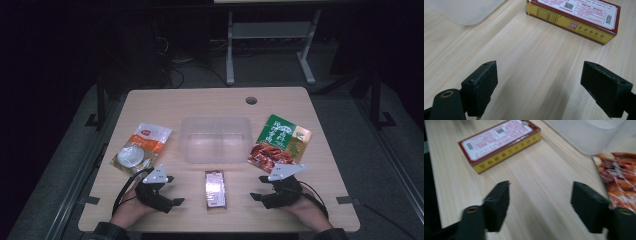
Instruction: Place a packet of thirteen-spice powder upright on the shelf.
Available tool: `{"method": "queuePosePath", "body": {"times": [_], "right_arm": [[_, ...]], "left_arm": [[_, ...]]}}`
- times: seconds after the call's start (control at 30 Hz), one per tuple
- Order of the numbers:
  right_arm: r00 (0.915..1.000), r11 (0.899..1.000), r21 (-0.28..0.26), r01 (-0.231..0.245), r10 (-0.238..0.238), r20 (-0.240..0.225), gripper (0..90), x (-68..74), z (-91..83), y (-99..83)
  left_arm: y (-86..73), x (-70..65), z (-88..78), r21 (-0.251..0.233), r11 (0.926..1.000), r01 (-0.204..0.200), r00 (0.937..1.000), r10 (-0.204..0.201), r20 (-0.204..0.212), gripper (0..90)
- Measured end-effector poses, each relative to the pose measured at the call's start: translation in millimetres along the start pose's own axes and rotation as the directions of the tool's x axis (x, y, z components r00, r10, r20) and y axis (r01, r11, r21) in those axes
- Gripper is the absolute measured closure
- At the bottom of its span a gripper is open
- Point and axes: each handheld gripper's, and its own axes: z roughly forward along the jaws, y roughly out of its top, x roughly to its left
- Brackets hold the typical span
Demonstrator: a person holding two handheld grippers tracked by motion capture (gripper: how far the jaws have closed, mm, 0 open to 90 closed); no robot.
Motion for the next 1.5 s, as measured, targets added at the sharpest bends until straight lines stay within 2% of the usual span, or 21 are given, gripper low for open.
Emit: {"method": "queuePosePath", "body": {"times": [0.03, 0.1, 0.13, 0.17, 0.23, 0.27, 0.3, 0.33, 0.4, 0.43, 0.53, 0.57, 0.87, 0.9, 1.03, 1.23, 1.5], "right_arm": [[0.9997, 1.000, 0.008, -0.003, 0.003, -0.025, 44.9, 2.5, 2.3, 1.4], [0.9993, 1.000, 0.016, -0.002, 0.003, -0.038, 54.6, 4.8, 4.4, 3.7], [0.9993, 1.000, 0.016, -0.002, 0.003, -0.038, 54.6, 4.8, 4.4, 3.7], [0.9990, 1.000, 0.014, -0.006, 0.006, -0.044, 65.6, 6.0, 7.1, 8.4], [0.9981, 1.000, 0.009, 0.000, 0.001, -0.061, 75.7, 5.9, 11.2, 14.3], [0.9981, 1.000, 0.009, 0.000, 0.001, -0.061, 75.7, 5.9, 11.2, 14.3], [0.9980, 1.000, 0.016, 0.005, -0.004, -0.062, 82.3, 6.3, 16.7, 17.9], [0.9980, 1.000, 0.016, 0.005, -0.004, -0.062, 82.3, 6.3, 16.7, 17.9], [0.9982, 0.999, 0.039, 0.016, -0.014, -0.059, 88.2, 8.1, 23.4, 21.7], [0.9977, 0.999, 0.033, 0.030, -0.028, -0.061, 89.6, 8.1, 25.2, 24.2], [0.9978, 0.999, 0.039, 0.031, -0.029, -0.059, 89.8, 7.4, 31.5, 30.6], [0.9977, 0.998, 0.035, 0.045, -0.043, -0.052, 89.8, 6.9, 34.6, 32.8], [0.9974, 0.999, 0.019, 0.031, -0.030, -0.065, 89.8, 3.7, 54.8, 48.6], [0.9972, 0.999, 0.021, 0.049, -0.048, -0.058, 89.8, 4.7, 59.2, 52.4], [0.9973, 0.998, 0.013, 0.054, -0.054, -0.050, 89.8, 4.8, 65.4, 58.2], [0.9983, 0.998, 0.029, 0.052, -0.051, -0.028, 89.9, 4.4, 80.4, 67.0], [0.9972, 0.998, 0.013, 0.055, -0.054, -0.052, 89.9, 6.1, 92.0, 73.3]], "left_arm": [[1.1, 0.4, 0.7, -0.021, 0.9997, 0.008, 1.0000, -0.008, 0.004, 13.7], [1.6, 1.5, 2.1, -0.020, 0.9998, 0.011, 0.9999, -0.010, 0.011, 13.7], [1.6, 1.5, 2.1, -0.020, 0.9998, 0.011, 0.9999, -0.010, 0.011, 13.7], [1.4, 1.2, 1.1, -0.007, 1.0000, 0.007, 0.9999, -0.007, 0.013, 13.6], [1.7, -1.3, -0.6, -0.012, 0.9999, -0.006, 1.0000, 0.006, 0.005, 13.6], [1.7, -1.3, -0.6, -0.012, 0.9999, -0.006, 1.0000, 0.006, 0.005, 13.7], [2.5, -2.2, -0.8, -0.025, 0.9997, -0.006, 1.0000, 0.007, 0.006, 13.7], [2.5, -2.2, -0.8, -0.025, 0.9997, -0.006, 1.0000, 0.007, 0.006, 13.7], [1.8, -1.7, -0.2, -0.018, 0.9998, -0.006, 0.9999, 0.006, 0.013, 13.7], [-0.2, -2.5, -0.6, -0.006, 0.9999, -0.013, 0.9998, 0.013, 0.014, 13.7], [0.2, -4.4, -3.5, -0.016, 0.9996, -0.023, 0.9997, 0.023, 0.007, 13.7], [0.6, -5.0, -4.0, -0.027, 0.9994, -0.021, 0.9997, 0.022, 0.013, 13.8], [2.0, -4.9, -1.7, -0.026, 0.9993, -0.027, 0.9995, 0.027, 0.016, 13.8], [1.8, -5.3, -1.8, -0.030, 0.9992, -0.027, 0.9994, 0.028, 0.020, 13.8], [1.8, -5.8, -1.2, -0.025, 0.9992, -0.031, 0.9993, 0.032, 0.021, 13.8], [1.7, -6.1, -0.8, -0.017, 0.9991, -0.039, 0.9989, 0.040, 0.023, 13.8], [1.8, -6.1, -0.1, -0.012, 0.9989, -0.045, 0.9986, 0.045, 0.027, 13.8]]}}
